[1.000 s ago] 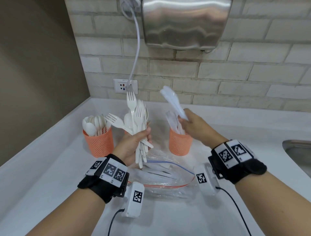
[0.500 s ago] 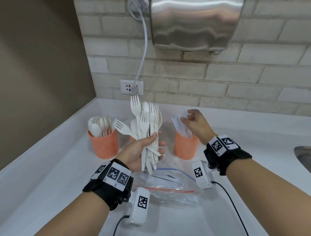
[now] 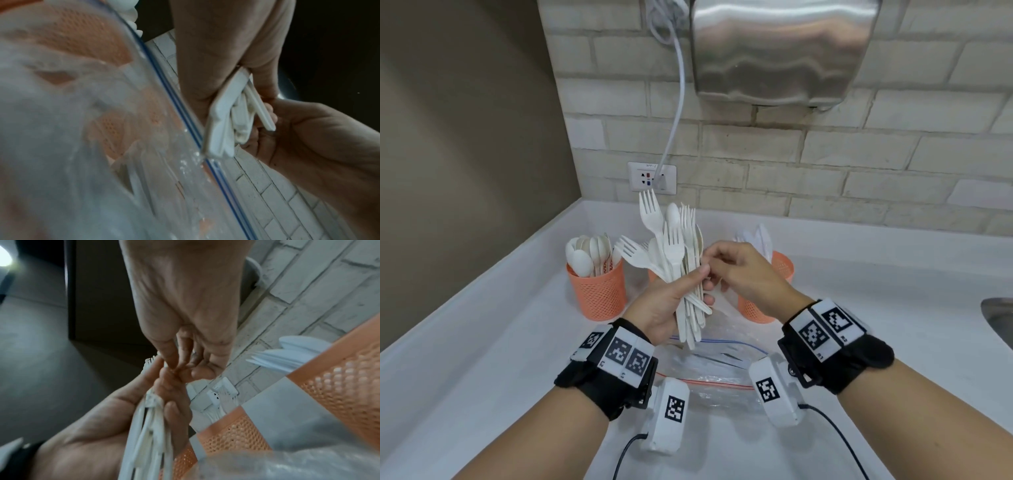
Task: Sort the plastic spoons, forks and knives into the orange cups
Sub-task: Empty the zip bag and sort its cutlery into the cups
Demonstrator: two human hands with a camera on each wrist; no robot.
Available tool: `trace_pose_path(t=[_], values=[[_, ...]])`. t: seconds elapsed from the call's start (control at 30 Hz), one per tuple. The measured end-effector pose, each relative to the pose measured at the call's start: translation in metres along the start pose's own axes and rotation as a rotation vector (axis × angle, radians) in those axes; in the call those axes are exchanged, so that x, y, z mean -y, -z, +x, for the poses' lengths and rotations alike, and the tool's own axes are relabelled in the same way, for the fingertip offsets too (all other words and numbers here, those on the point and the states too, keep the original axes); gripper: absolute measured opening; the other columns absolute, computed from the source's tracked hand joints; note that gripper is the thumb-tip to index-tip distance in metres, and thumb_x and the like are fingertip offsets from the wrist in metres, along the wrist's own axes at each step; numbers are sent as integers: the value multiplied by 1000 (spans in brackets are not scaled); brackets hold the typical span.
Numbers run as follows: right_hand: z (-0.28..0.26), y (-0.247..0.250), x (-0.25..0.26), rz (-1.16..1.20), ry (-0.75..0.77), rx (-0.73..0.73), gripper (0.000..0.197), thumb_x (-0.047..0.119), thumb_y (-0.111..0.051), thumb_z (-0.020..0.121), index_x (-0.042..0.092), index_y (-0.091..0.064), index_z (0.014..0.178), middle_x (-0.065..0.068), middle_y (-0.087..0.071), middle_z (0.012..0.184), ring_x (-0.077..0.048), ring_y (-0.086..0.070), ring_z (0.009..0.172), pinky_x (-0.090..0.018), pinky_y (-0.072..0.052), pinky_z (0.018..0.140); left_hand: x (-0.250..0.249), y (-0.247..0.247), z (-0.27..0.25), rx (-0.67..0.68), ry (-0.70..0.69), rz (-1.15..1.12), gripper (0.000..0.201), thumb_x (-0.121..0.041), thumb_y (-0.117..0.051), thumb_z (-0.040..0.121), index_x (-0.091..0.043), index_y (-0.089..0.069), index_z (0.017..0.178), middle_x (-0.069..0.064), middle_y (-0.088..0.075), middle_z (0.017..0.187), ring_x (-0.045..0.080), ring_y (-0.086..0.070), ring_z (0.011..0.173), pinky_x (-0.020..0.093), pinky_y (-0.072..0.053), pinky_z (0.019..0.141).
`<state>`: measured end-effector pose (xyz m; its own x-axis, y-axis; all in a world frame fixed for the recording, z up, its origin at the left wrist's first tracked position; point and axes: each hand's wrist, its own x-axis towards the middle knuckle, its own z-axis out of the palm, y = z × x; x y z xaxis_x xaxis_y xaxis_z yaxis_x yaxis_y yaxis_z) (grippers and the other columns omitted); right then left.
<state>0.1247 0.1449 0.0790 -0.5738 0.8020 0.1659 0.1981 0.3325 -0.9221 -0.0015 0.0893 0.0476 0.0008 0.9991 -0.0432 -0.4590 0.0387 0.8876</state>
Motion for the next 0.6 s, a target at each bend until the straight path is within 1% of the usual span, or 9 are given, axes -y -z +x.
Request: trace_pose_path(t=[0.03, 0.1, 0.17, 0.27, 0.3, 0.37, 0.43, 0.53, 0.6], values=[[-1, -3, 0, -27, 29, -50, 16, 5, -52, 91, 18, -56, 82, -1, -56, 63, -7, -55, 57, -17, -41, 54, 0, 1, -1, -2, -3, 2, 17, -22, -59, 82, -13, -61, 97, 1, -60, 62, 12, -59, 50, 25, -52, 51], [-4, -9, 0, -31, 114, -228, 13, 0, -54, 88, 13, -52, 90, 2, -50, 64, 3, -50, 52, -10, -40, 53, -1, 3, -2, -5, -2, 16, 18, -23, -55, 87, -12, -61, 100, 3, -63, 68, 13, -61, 53, 27, -53, 53], [-6, -15, 4, -32, 197, -337, 13, -1, -55, 86, 11, -52, 89, 5, -46, 64, 4, -46, 51, -11, -40, 54, -2, 5, -4, -5, -10, 27, 21, -23, -50, 91, -12, -60, 106, 3, -66, 73, 13, -63, 57, 27, -54, 56], [-6, -28, 10, -141, 215, -307, 9, 9, -61, 85, 11, -58, 93, 7, -49, 63, -5, -50, 59, -32, -51, 63, -4, 7, -9, 34, -33, 62, 22, -13, -46, 94, -12, -59, 112, -1, -70, 80, 11, -65, 66, 26, -54, 62], [-6, -32, 11, -165, 194, -301, 17, 14, -64, 83, 10, -57, 98, 6, -50, 66, -12, -53, 63, -37, -53, 65, -5, 8, -11, 53, -36, 81, 21, -7, -45, 94, -13, -59, 109, -3, -71, 78, 10, -66, 67, 26, -54, 64], [-4, -38, 12, -162, 143, -305, 34, 19, -69, 80, 9, -49, 107, -2, -50, 73, -17, -52, 69, -39, -51, 69, -6, 10, -16, 77, -26, 108, 25, 1, -45, 93, -14, -59, 105, -1, -71, 78, 12, -67, 70, 30, -52, 70], [-4, -41, 14, -123, 105, -292, 42, 20, -70, 80, 10, -42, 110, -4, -50, 75, -17, -53, 69, -39, -52, 69, -8, 13, -20, 80, -27, 111, 25, 2, -48, 90, -13, -60, 105, 1, -71, 78, 14, -67, 73, 33, -50, 75], [-4, -47, 16, -17, 32, -269, 41, 21, -67, 84, 9, -40, 112, 3, -51, 67, -13, -56, 64, -40, -55, 69, -9, 17, -23, 52, -40, 85, 22, -1, -48, 90, -12, -59, 105, -2, -70, 74, 12, -66, 70, 31, -49, 71], [-2, -51, 15, 59, -22, -275, 41, 22, -66, 85, 9, -40, 114, 4, -51, 66, -13, -57, 61, -39, -54, 68, -8, 19, -24, 26, -49, 67, 20, -1, -48, 91, -10, -60, 105, 1, -68, 74, 15, -63, 71, 28, -51, 66]])
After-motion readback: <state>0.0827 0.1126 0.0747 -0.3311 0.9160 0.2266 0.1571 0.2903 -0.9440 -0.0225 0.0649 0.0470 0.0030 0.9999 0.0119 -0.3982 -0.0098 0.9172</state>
